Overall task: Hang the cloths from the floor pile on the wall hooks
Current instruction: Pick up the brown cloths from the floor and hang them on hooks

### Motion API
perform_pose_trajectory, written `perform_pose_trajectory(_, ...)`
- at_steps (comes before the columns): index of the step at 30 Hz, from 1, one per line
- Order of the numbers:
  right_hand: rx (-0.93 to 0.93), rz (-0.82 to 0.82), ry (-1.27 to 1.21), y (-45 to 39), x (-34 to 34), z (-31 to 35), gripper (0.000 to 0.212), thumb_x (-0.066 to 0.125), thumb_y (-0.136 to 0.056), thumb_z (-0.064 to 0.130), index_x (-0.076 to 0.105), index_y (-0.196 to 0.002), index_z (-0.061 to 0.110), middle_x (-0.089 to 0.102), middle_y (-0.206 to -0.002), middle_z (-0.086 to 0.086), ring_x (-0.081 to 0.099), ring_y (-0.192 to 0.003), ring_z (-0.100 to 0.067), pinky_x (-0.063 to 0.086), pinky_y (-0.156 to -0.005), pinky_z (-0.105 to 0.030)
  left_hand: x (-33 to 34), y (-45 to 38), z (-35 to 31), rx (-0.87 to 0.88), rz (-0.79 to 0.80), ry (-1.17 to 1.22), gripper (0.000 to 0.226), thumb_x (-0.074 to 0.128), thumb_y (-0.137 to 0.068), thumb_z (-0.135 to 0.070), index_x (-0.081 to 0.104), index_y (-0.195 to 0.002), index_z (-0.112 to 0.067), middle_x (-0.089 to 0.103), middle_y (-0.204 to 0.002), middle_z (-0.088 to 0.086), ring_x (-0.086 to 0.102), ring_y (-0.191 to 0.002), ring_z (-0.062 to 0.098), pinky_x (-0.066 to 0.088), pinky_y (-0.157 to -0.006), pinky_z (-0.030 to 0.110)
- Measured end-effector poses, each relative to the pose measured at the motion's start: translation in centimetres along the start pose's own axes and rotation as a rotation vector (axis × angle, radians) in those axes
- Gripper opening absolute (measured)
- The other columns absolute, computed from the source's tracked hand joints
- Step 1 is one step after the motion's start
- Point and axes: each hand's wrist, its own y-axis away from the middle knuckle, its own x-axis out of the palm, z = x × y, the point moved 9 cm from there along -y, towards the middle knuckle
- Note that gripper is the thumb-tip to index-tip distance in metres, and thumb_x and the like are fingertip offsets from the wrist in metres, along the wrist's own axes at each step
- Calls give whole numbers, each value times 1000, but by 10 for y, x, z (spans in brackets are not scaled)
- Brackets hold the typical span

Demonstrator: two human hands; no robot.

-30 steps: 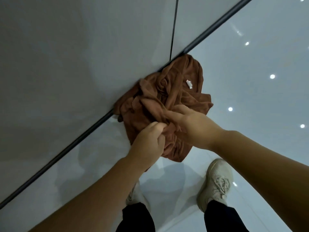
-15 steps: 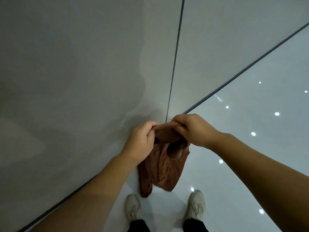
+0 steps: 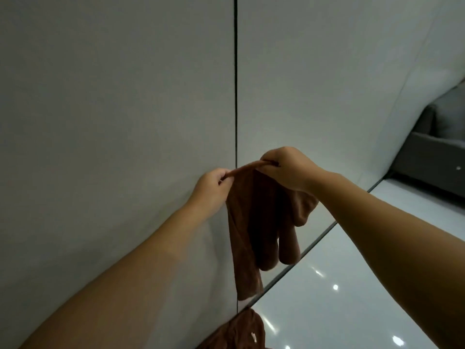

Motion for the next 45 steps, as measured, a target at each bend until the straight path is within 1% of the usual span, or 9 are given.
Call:
perform_pose_trajectory(6, -25, -193, 154, 2, -81, 25, 18, 56, -92, 31, 68, -99, 21, 63, -90, 4, 57, -83, -16, 46, -69, -28, -20, -14, -74, 72, -15, 101, 27, 49, -96, -13, 64, -76, -23, 60, -65, -1, 53, -58, 13, 41, -58, 25)
perform_pose_trajectory(10, 24, -199, 200, 0, -99, 17, 18, 58, -88, 20, 68, -103, 19, 64, -99, -1, 56, -90, -20, 45, -75, -30, -28, -22, -106, 137, 8, 124, 18, 49, -95, -12, 60, -90, -26, 58, -71, 12, 49, -62, 23, 39, -57, 30)
perform_pose_trajectory(15, 46, -177, 170, 0, -93, 16, 19, 56, -89, 16, 69, -103, 15, 66, -97, -3, 59, -87, -22, 49, -76, -32, -27, -23, -129, 219, 58, 71, 18, 48, -97, -14, 59, -101, -27, 52, -69, 12, 44, -53, 18, 38, -47, 21)
perform_pose_trajectory(19, 45, -158, 160, -4, -86, 15, 18, 55, -89, 14, 68, -101, 14, 65, -94, -4, 60, -87, -23, 48, -73, -30, -31, -23, -128, 212, 62, 34, 11, 49, -96, -15, 56, -100, -22, 54, -70, 15, 50, -59, 20, 44, -54, 19)
perform_pose_trajectory(22, 49, -208, 119, -9, -89, 14, 19, 52, -88, 11, 67, -100, 14, 64, -96, -4, 59, -92, -25, 45, -75, -30, -34, -22, -119, 163, 83, 0, 16, 50, -96, -13, 60, -91, -23, 63, -67, 1, 56, -54, 4, 44, -58, 18)
perform_pose_trajectory(31, 21, -297, 132, -14, -120, 21, 26, 47, -89, 9, 65, -106, 17, 63, -106, -2, 54, -94, -21, 40, -76, -28, -10, 0, -64, -6, 260, 103, 29, 44, -99, -31, 68, -90, -17, 72, -88, 3, 67, -82, 15, 52, -84, 33)
perform_pose_trajectory(35, 39, -209, 206, -9, -119, 12, 24, 49, -89, 10, 66, -105, 17, 62, -105, -1, 52, -93, -20, 42, -78, -31, -12, -2, -53, -91, 200, 241, 32, 41, -101, -27, 67, -88, -14, 71, -85, 4, 66, -77, 13, 52, -77, 31)
perform_pose_trajectory(38, 121, -117, 221, -3, -112, -3, 19, 52, -88, 13, 67, -98, 18, 64, -102, -2, 56, -89, -21, 48, -77, -33, -30, -14, -71, 9, 132, 71, 34, 45, -98, -33, 64, -88, -7, 66, -81, 10, 60, -72, 22, 48, -73, 36)
perform_pose_trajectory(45, 117, 81, -138, 11, -72, 10, 27, 62, -74, 3, 66, -75, 29, 66, -78, 9, 61, -79, -12, 47, -70, -22, -27, -24, -147, 232, 121, -206, 33, 44, -98, -31, 62, -85, -6, 57, -71, 5, 51, -62, 13, 44, -61, 28)
